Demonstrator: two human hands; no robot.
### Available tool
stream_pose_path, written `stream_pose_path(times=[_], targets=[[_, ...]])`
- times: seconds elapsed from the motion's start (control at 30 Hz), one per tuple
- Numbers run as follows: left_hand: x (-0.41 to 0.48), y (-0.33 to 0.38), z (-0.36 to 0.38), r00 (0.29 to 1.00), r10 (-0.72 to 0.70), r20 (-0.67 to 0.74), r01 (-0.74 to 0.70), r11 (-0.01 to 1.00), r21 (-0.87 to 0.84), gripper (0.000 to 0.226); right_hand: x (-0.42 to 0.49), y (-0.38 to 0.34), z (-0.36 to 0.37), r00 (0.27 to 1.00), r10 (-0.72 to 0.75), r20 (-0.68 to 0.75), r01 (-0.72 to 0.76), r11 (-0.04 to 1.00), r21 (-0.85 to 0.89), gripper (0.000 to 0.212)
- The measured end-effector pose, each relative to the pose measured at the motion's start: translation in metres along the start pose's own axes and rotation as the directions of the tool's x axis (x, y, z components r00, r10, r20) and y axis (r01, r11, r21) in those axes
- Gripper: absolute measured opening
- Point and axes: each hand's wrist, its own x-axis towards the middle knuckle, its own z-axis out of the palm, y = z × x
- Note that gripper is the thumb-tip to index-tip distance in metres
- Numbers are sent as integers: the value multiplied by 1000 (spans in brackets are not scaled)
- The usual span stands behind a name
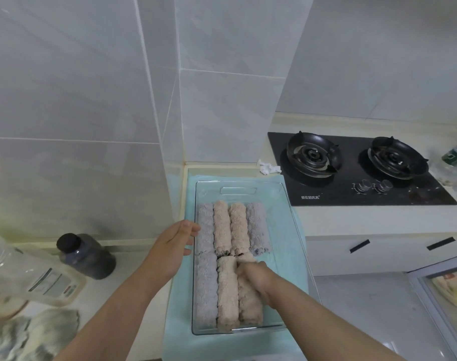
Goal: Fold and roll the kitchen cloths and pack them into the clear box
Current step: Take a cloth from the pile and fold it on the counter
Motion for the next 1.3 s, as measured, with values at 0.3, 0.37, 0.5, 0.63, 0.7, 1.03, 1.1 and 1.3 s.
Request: stream_pose_path(times=[0.3,0.37,0.5,0.63,0.7,1.03,1.1,1.3], targets=[[-15,36,-30,955,126,-268,-146,988,-56,34,-67,-82,-62,816,-574,67,566,772,-290,34],[-26,58,-31,927,159,-339,-192,979,-65,35,-86,-98,-73,701,-711,61,710,686,-159,38],[-66,89,-18,839,236,-491,-275,961,-9,42,-113,-104,-87,432,-894,120,902,424,-86,37],[-122,97,7,724,250,-642,-288,956,48,61,-131,-92,-99,280,-919,278,960,269,-76,45],[-156,97,23,668,232,-707,-262,963,68,61,-139,-83,-102,239,-900,365,969,246,-27,46],[-370,83,90,316,64,-947,-31,998,57,58,-218,-9,-45,-12,-707,707,958,195,211,37],[-418,82,105,205,42,-978,-11,999,41,59,-245,14,-24,-79,-638,766,951,183,250,38],[-551,73,165,-130,-6,-992,4,1000,-6,59,-324,101,14,-268,-395,879,933,122,339,46]])
